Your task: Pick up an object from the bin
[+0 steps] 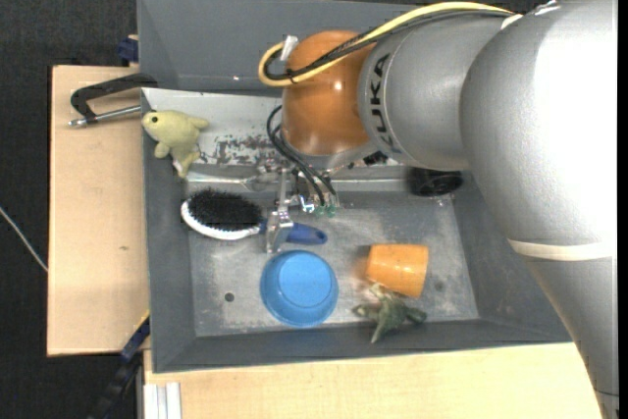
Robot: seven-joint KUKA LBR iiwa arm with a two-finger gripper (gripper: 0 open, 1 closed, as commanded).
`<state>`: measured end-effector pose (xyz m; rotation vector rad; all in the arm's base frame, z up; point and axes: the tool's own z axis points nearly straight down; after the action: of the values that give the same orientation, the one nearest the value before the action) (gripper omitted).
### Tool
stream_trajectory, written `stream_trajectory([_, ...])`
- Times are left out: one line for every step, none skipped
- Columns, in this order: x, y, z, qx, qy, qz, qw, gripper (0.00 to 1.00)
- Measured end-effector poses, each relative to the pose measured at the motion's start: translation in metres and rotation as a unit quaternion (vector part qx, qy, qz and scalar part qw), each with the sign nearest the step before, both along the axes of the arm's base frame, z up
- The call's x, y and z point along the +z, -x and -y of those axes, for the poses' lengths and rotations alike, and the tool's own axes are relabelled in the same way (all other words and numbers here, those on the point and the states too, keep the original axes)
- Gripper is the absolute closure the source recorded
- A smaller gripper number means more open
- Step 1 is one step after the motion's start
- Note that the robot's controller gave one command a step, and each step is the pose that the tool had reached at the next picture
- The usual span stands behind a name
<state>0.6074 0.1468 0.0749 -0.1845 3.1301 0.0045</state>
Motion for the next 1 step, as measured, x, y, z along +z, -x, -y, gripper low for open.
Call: stream_trajectory([0.0013,-0.0012,-0.001,0.0,0.0,-0.0001,1.0,0.0])
